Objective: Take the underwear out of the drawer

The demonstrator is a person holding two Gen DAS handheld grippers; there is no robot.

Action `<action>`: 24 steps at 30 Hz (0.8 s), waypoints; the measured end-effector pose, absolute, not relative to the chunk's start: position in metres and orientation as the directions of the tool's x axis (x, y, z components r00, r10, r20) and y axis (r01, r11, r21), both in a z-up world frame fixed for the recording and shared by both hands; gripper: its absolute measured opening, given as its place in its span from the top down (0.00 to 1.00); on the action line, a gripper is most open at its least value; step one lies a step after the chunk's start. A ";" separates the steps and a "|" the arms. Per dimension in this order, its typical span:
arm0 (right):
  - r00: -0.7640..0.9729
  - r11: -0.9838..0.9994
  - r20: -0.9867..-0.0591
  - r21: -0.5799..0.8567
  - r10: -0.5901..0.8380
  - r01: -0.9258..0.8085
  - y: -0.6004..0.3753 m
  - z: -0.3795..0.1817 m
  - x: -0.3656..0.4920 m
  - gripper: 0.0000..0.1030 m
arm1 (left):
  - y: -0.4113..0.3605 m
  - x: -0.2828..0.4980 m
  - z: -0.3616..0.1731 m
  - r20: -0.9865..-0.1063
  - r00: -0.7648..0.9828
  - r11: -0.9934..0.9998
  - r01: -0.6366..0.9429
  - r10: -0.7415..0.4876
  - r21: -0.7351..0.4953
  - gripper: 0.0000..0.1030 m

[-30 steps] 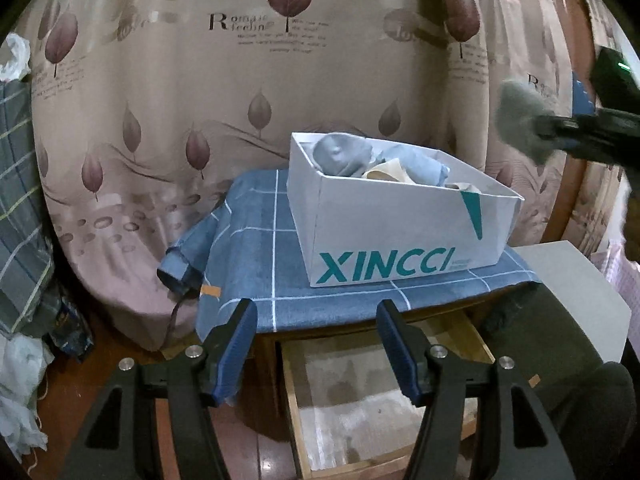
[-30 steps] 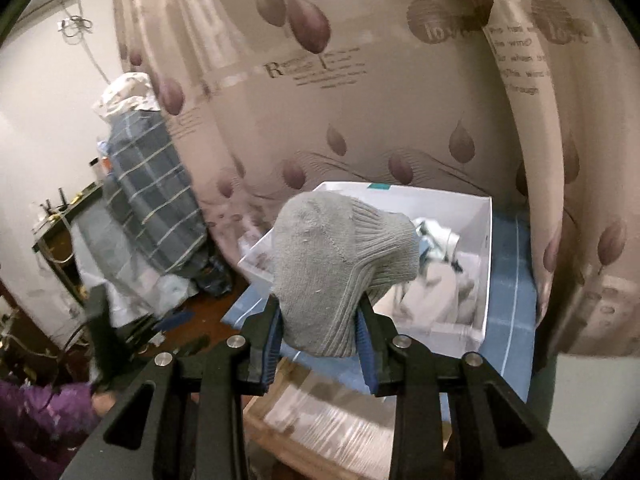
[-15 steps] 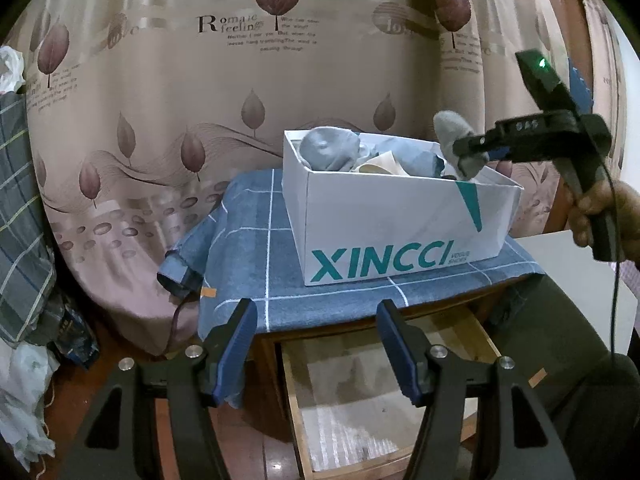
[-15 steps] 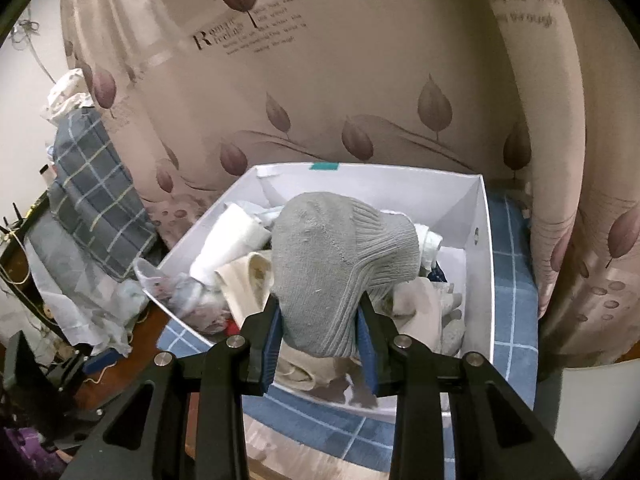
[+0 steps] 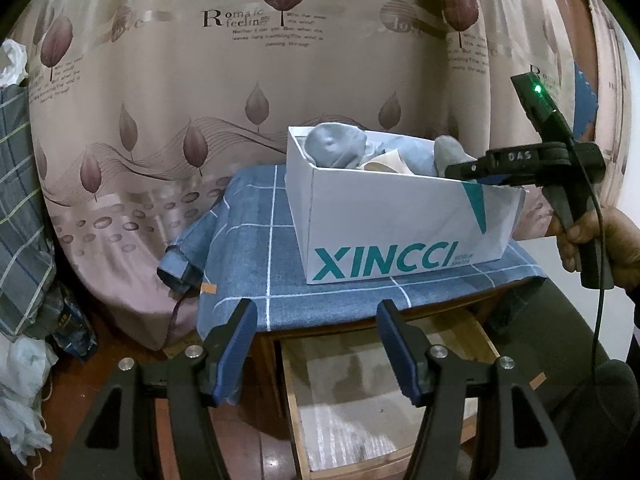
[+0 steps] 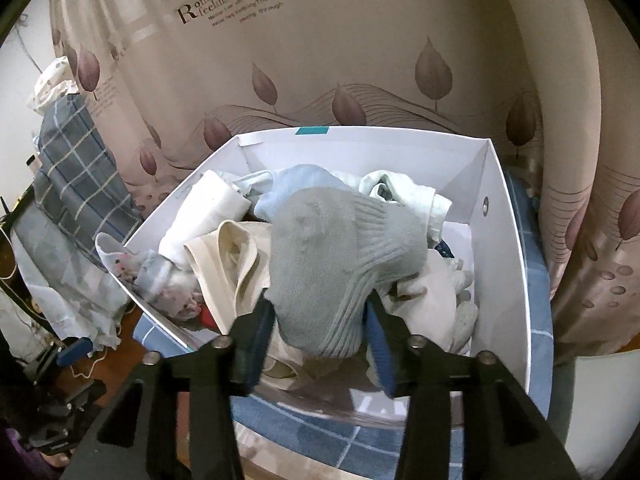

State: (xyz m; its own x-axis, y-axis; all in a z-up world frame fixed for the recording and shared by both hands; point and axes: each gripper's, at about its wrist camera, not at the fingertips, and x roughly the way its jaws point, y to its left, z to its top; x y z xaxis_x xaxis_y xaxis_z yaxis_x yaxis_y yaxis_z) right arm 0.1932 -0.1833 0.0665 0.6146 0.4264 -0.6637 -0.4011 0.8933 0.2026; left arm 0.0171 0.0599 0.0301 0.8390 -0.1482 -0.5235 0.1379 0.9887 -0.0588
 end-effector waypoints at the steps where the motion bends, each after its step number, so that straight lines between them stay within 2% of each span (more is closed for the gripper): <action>1: 0.624 0.892 -0.651 0.208 0.433 -0.402 -0.185 0.069 0.191 0.32 | 0.060 0.017 0.030 -0.524 0.839 0.989 0.137 -0.147 -0.058 0.38; 2: 0.642 0.888 -0.624 0.214 0.445 -0.407 -0.188 0.074 0.186 0.29 | 0.060 0.017 0.030 -0.524 0.839 0.989 0.137 -0.147 -0.059 0.38; 8: 0.737 0.903 -0.526 0.181 0.424 -0.390 -0.201 0.097 0.152 0.26 | 0.062 0.020 0.028 -0.531 0.834 0.989 0.126 -0.147 -0.076 0.38; 10: 0.768 0.902 -0.474 0.193 0.430 -0.386 -0.208 0.103 0.129 0.20 | 0.063 0.020 0.029 -0.531 0.834 0.989 0.123 -0.147 -0.080 0.38; 11: 0.792 0.905 -0.438 0.194 0.425 -0.379 -0.211 0.103 0.112 0.10 | 0.063 0.020 0.029 -0.532 0.834 0.990 0.120 -0.144 -0.080 0.38; 13: 0.844 0.920 -0.365 0.176 0.392 -0.352 -0.215 0.102 0.078 0.02 | 0.063 0.020 0.029 -0.533 0.834 0.990 0.118 -0.142 -0.079 0.38; 17: 0.921 0.957 -0.265 0.121 0.287 -0.263 -0.219 0.085 0.017 0.00 | 0.060 0.021 0.030 -0.539 0.833 0.992 0.099 -0.125 -0.078 0.38; 20: 0.927 0.960 -0.260 0.149 0.270 -0.238 -0.221 0.065 -0.005 0.00 | 0.060 0.020 0.031 -0.539 0.833 0.991 0.074 -0.124 -0.113 0.38; 24: 0.909 0.971 -0.347 0.133 0.232 -0.197 -0.215 0.043 -0.006 0.00 | 0.057 0.016 0.032 -0.537 0.838 0.991 0.027 -0.095 -0.134 0.38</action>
